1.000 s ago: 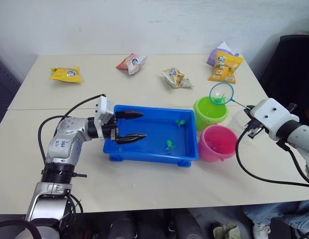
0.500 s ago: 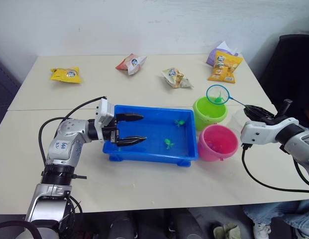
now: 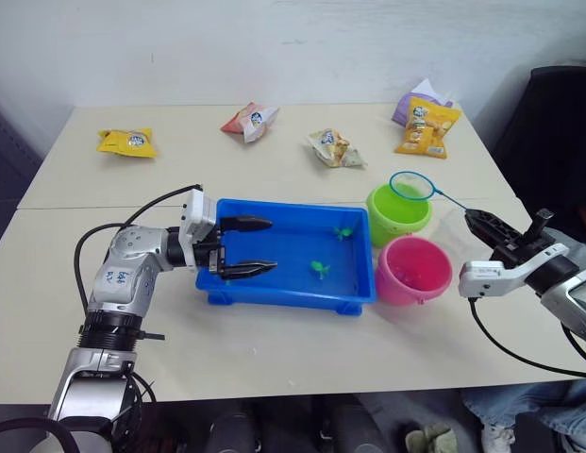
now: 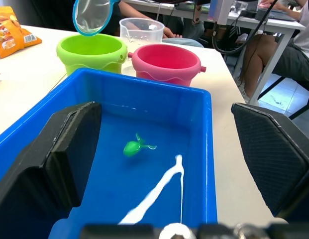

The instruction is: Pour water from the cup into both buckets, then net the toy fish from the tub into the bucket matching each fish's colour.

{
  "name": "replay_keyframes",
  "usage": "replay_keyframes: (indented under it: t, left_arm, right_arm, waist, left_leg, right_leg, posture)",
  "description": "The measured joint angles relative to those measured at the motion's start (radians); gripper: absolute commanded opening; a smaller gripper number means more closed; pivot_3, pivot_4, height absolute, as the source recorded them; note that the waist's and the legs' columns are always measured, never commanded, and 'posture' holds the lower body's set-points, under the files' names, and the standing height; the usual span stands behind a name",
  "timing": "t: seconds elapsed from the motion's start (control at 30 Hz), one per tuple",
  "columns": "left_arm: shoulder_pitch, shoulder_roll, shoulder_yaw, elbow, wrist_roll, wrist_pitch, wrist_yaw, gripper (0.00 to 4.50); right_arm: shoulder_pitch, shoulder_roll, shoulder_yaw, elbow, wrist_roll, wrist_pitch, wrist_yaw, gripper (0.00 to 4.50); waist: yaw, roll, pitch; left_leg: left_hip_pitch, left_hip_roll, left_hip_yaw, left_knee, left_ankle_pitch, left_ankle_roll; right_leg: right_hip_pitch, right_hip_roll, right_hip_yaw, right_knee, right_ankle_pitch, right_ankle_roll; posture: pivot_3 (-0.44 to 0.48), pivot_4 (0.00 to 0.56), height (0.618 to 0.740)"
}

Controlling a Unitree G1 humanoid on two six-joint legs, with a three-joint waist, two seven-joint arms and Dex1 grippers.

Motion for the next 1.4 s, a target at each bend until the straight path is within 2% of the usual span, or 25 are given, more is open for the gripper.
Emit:
replay_keyframes:
  t: [0.23, 0.33, 0.4, 0.47, 0.5, 0.6, 0.73, 0.8, 0.93, 1.0, 1.13, 1.3, 1.4]
  left_arm:
    - [0.000, -0.001, -0.001, 0.004, 0.006, -0.020, 0.001, 4.48]
    - [0.003, 0.000, 0.004, 0.008, 0.007, -0.035, 0.004, 4.48]
    - [0.008, 0.008, 0.025, 0.021, 0.006, -0.054, 0.000, 4.48]
    - [0.018, 0.038, 0.048, 0.044, 0.006, -0.077, -0.014, 4.48]
    - [0.031, 0.062, 0.062, 0.053, 0.004, -0.097, -0.037, 4.48]
    - [0.057, 0.125, 0.082, 0.083, 0.004, -0.115, -0.088, 4.48]
    - [0.070, 0.155, 0.091, 0.087, 0.007, -0.123, -0.114, 4.48]
    - [0.076, 0.158, 0.093, 0.082, 0.007, -0.120, -0.113, 4.48]
    - [0.087, 0.158, 0.091, 0.050, 0.007, -0.094, -0.098, 4.48]
    - [0.100, 0.157, 0.090, 0.028, 0.007, -0.085, -0.093, 4.48]
    - [0.113, 0.157, 0.088, 0.007, 0.007, -0.065, -0.081, 4.48]
    - [0.115, 0.159, 0.088, -0.018, 0.007, -0.046, -0.073, 4.48]
    - [0.115, 0.159, 0.088, -0.034, 0.007, -0.036, -0.073, 4.48]
  right_arm:
    - [-0.067, 0.015, 0.000, 0.012, 0.079, 0.020, 0.046, 0.00]
    - [-0.097, 0.096, -0.003, -0.049, 0.354, 0.106, 0.233, 0.00]
    - [-0.107, 0.103, 0.004, -0.125, 0.513, 0.162, 0.362, 0.00]
    - [-0.125, 0.103, 0.004, -0.211, 0.639, 0.247, 0.471, 0.00]
    - [-0.135, 0.100, 0.007, -0.274, 0.720, 0.351, 0.545, 0.00]
    - [-0.146, 0.065, 0.054, -0.395, 0.811, 0.565, 0.684, 0.00]
    - [-0.177, 0.061, 0.139, -0.491, 0.829, 0.771, 0.755, 0.00]
    - [-0.211, 0.087, 0.150, -0.542, 0.899, 0.925, 0.776, 0.00]
    - [-0.286, 0.254, 0.102, -0.673, 1.211, 1.411, 0.757, 0.00]
    - [-0.316, 0.351, 0.048, -0.684, 1.296, 1.626, 0.709, 0.00]
    - [-0.397, 0.521, -0.061, -0.677, 1.379, 1.936, 0.616, 0.00]
    - [-0.392, 0.666, -0.168, -0.523, 1.599, 2.022, 0.379, 0.00]
    - [-0.404, 0.653, -0.189, -0.442, 1.786, 2.022, 0.197, 0.00]
  waist:
    - [-0.002, 0.001, 0.000]
    - [-0.002, 0.001, 0.000]
    - [-0.002, 0.003, 0.000]
    - [-0.003, 0.003, 0.000]
    - [-0.002, 0.003, 0.000]
    - [0.001, 0.003, 0.000]
    - [0.008, 0.003, 0.000]
    - [0.006, 0.002, 0.000]
    - [0.003, 0.001, -0.001]
    - [0.001, 0.001, -0.001]
    - [0.002, 0.000, -0.001]
    - [0.002, -0.001, -0.002]
    - [0.001, -0.001, -0.002]
  left_leg:
    - [0.001, 0.000, 0.000, 0.000, 0.000, 0.000]
    - [0.001, 0.000, 0.000, 0.000, 0.000, 0.000]
    - [0.001, 0.000, 0.000, 0.000, 0.000, 0.000]
    - [0.001, 0.002, 0.000, 0.000, 0.000, 0.000]
    - [0.001, 0.002, -0.001, 0.000, 0.000, 0.000]
    - [0.001, 0.001, -0.002, 0.000, 0.000, 0.000]
    - [-0.001, -0.001, -0.003, 0.001, -0.001, 0.002]
    - [-0.001, 0.000, -0.003, 0.001, -0.001, 0.002]
    - [-0.001, 0.001, -0.004, 0.001, -0.001, 0.002]
    - [-0.001, 0.002, -0.004, 0.001, -0.001, 0.002]
    - [-0.001, 0.001, -0.005, 0.001, -0.001, 0.002]
    - [-0.002, 0.000, -0.004, 0.001, -0.001, 0.002]
    - [-0.002, 0.001, -0.004, 0.001, -0.001, 0.002]
  right_leg:
    - [0.000, 0.000, 0.000, 0.001, 0.000, 0.000]
    - [0.001, 0.002, 0.000, 0.002, 0.000, 0.000]
    - [0.000, 0.002, 0.000, 0.002, 0.000, 0.000]
    - [0.000, 0.000, 0.000, 0.002, 0.000, 0.000]
    - [0.000, 0.000, 0.000, 0.002, 0.000, 0.000]
    - [0.001, -0.002, 0.000, 0.002, 0.000, -0.001]
    - [0.001, -0.002, -0.001, 0.002, 0.000, -0.001]
    - [0.001, -0.003, -0.001, 0.001, 0.000, -0.001]
    - [0.000, -0.003, 0.000, 0.003, 0.000, -0.002]
    - [0.000, -0.004, -0.001, 0.003, 0.000, -0.003]
    - [-0.001, -0.003, -0.001, 0.003, 0.000, -0.003]
    - [-0.001, -0.004, -0.001, 0.003, 0.000, -0.003]
    - [-0.001, -0.004, -0.001, 0.003, 0.000, -0.003]
  posture:
    - [0.000, 0.150, 0.739]
    - [0.000, 0.150, 0.739]
    - [0.000, 0.150, 0.739]
    - [0.000, 0.150, 0.739]
    - [0.000, 0.150, 0.739]
    - [0.000, 0.150, 0.739]
    - [0.000, 0.150, 0.739]
    - [0.000, 0.150, 0.739]
    - [0.000, 0.150, 0.739]
    - [0.000, 0.150, 0.739]
    - [0.000, 0.150, 0.739]
    - [0.000, 0.150, 0.739]
    - [0.000, 0.150, 0.739]
